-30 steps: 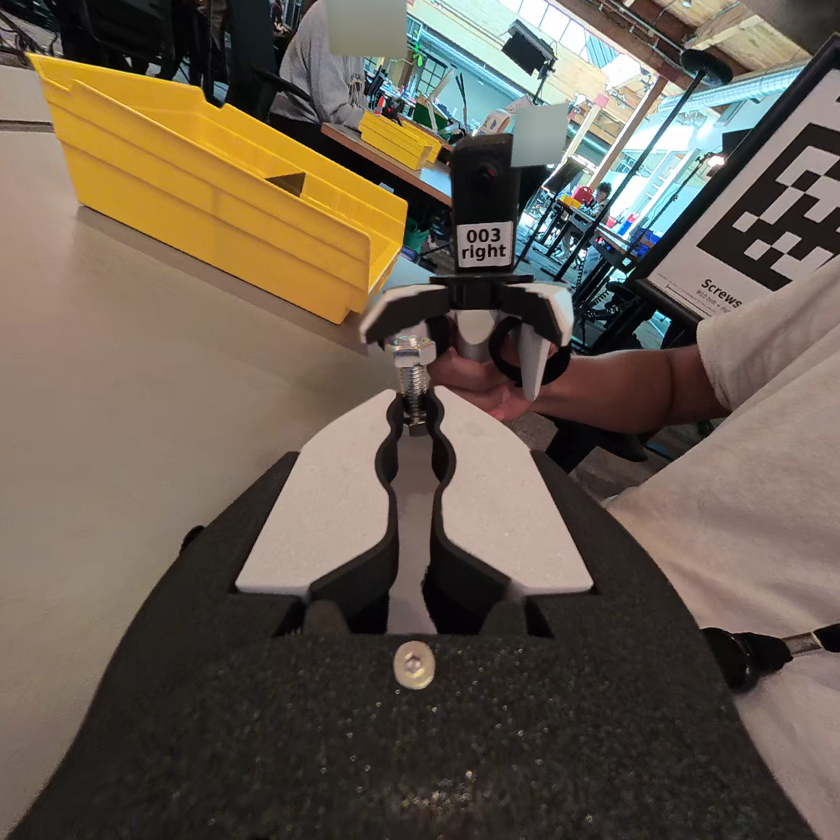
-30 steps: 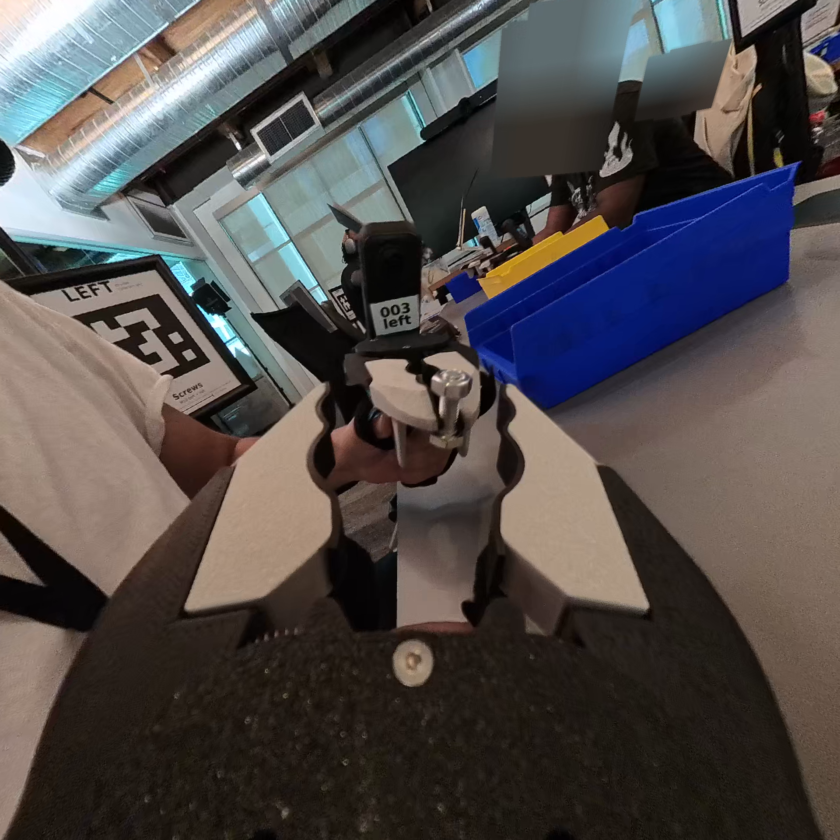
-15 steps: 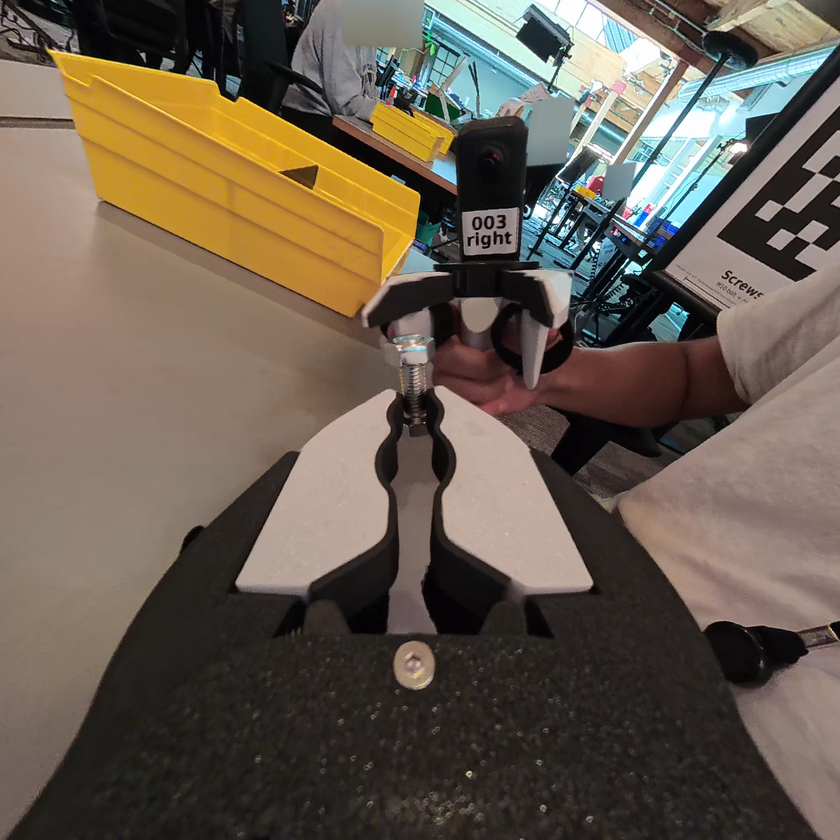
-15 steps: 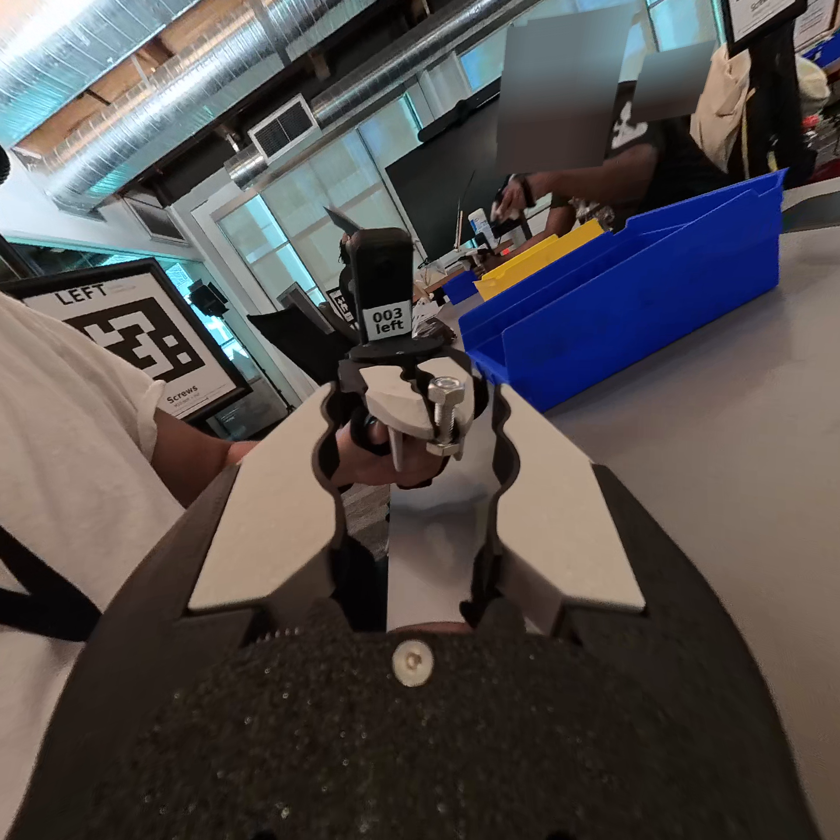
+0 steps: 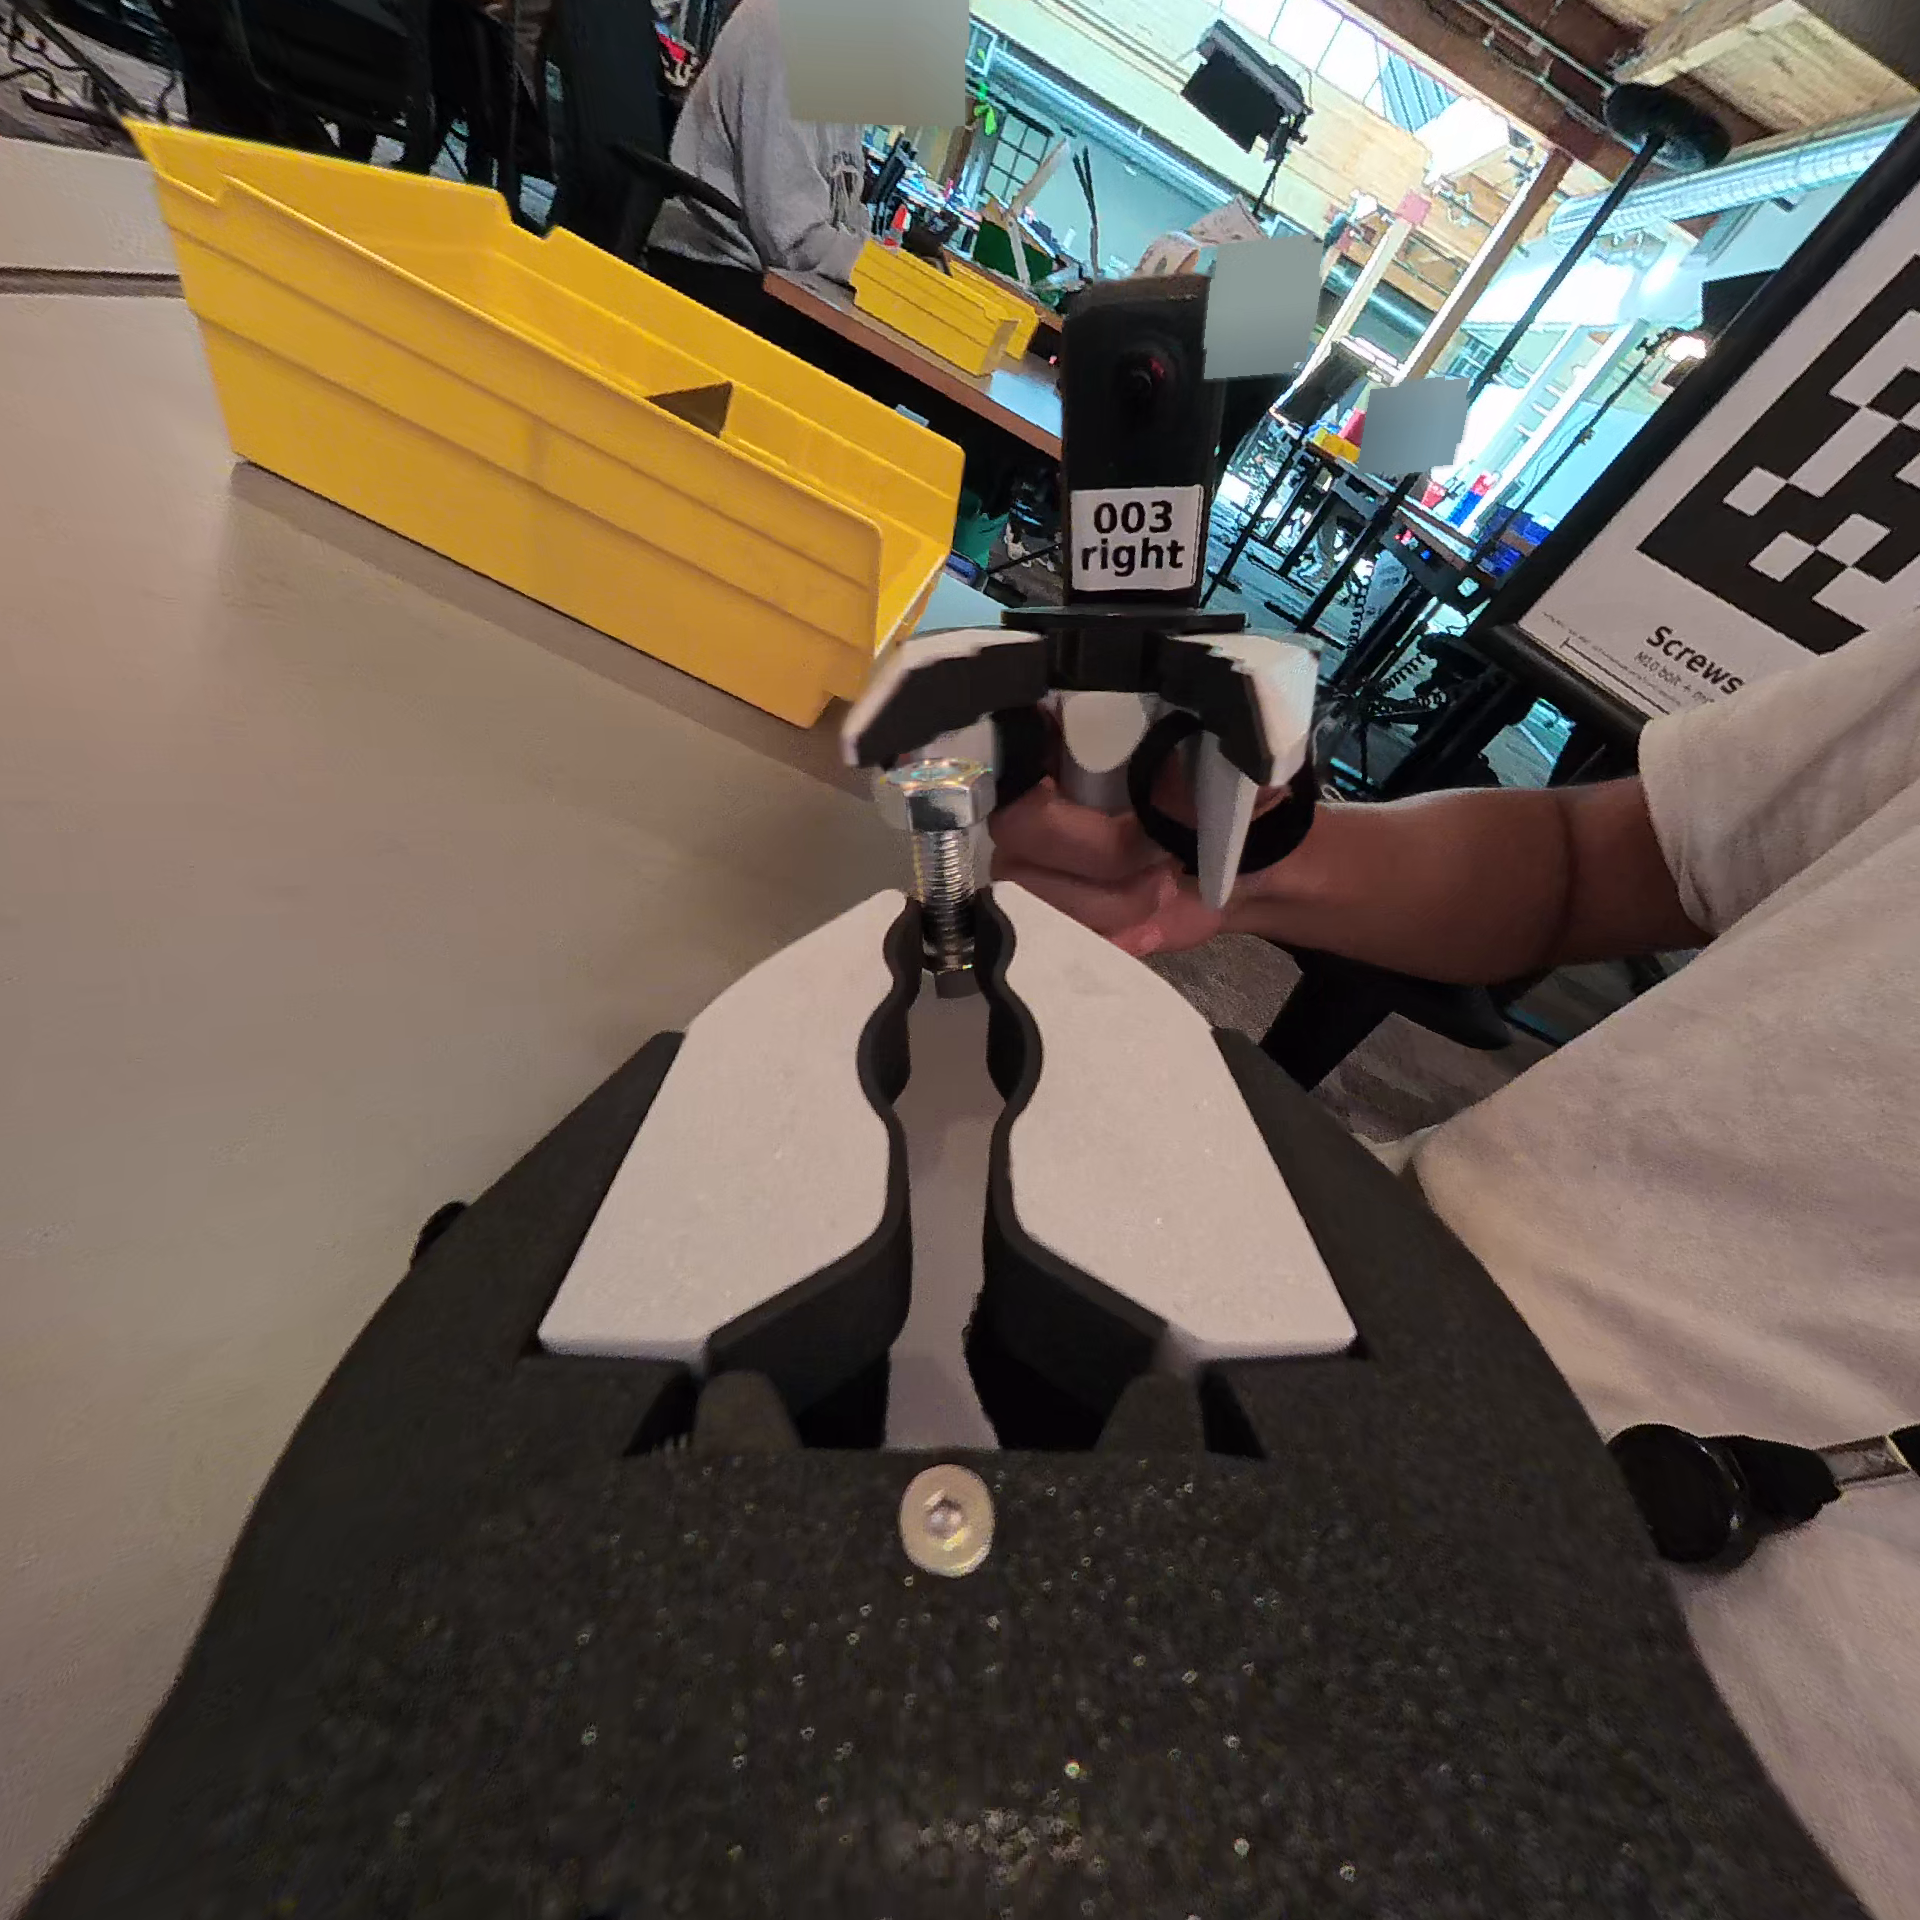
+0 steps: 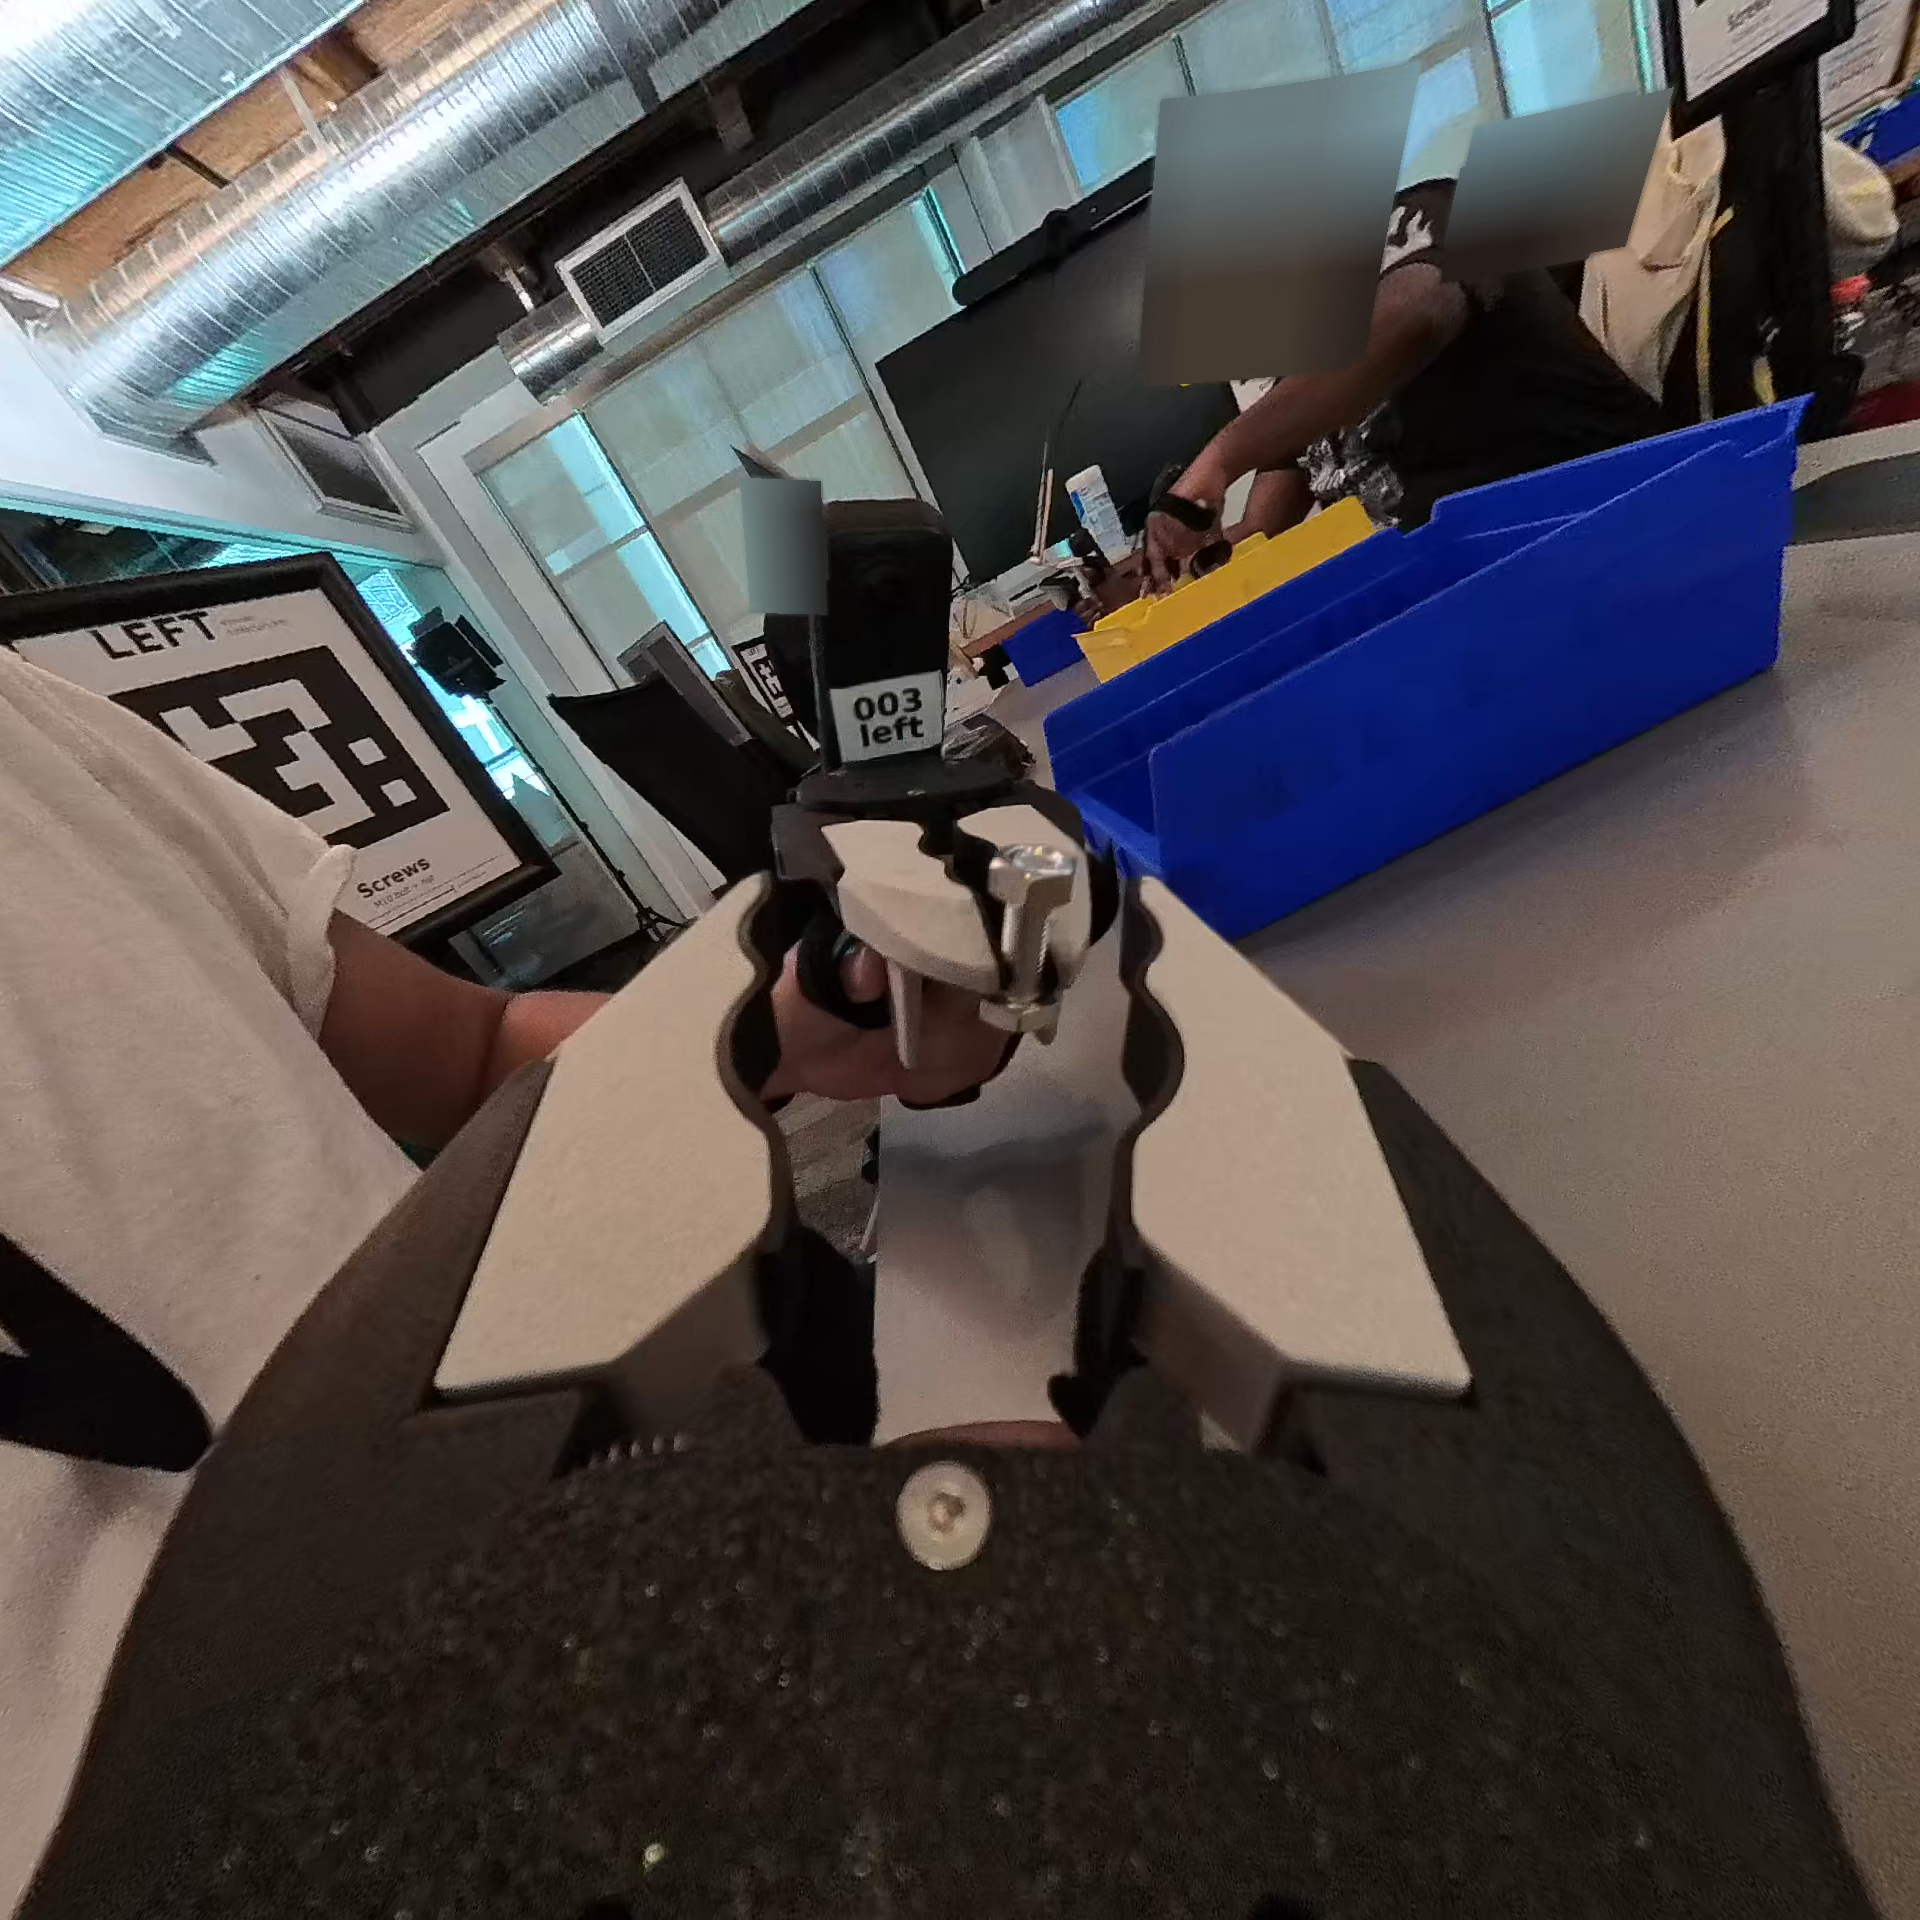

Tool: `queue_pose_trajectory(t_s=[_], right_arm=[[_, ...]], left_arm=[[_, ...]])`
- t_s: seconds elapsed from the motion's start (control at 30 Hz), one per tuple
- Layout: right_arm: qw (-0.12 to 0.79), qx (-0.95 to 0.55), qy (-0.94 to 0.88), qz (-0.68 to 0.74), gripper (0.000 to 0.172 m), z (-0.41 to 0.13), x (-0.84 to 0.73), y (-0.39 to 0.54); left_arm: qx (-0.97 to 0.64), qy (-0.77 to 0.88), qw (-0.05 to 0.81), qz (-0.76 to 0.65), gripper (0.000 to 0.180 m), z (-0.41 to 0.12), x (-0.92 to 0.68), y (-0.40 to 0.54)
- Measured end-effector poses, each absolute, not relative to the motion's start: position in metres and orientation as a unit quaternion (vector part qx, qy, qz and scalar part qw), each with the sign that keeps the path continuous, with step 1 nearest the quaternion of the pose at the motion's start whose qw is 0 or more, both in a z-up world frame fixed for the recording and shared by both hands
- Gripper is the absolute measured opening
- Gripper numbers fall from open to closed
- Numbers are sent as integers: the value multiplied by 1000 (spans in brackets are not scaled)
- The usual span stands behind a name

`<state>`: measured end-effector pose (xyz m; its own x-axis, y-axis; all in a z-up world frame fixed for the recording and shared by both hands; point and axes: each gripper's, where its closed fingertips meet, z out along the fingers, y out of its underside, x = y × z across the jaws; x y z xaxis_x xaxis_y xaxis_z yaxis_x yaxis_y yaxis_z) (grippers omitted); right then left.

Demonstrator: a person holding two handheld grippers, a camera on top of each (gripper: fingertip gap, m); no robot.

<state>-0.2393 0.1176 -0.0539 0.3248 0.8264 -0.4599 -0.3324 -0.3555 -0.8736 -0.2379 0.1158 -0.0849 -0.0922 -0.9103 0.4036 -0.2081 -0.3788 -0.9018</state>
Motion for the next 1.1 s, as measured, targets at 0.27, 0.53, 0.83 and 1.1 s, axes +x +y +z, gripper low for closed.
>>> queue_pose_trajectory(t_s=[0.27,0.53,0.83,1.1], right_arm=[[500,-611,-219,574,75,-55,-272,114],[526,-629,-212,531,59,-60,-242,120],[519,-622,-219,543,66,-59,-257,121],[526,-625,-224,531,60,-60,-246,117]], left_arm=[[-596,487,293,-567,9,-91,-228,105],[-607,468,306,-564,9,-89,-237,120],[-600,492,288,-561,9,-96,-226,106],[-611,479,303,-552,9,-96,-236,120]])
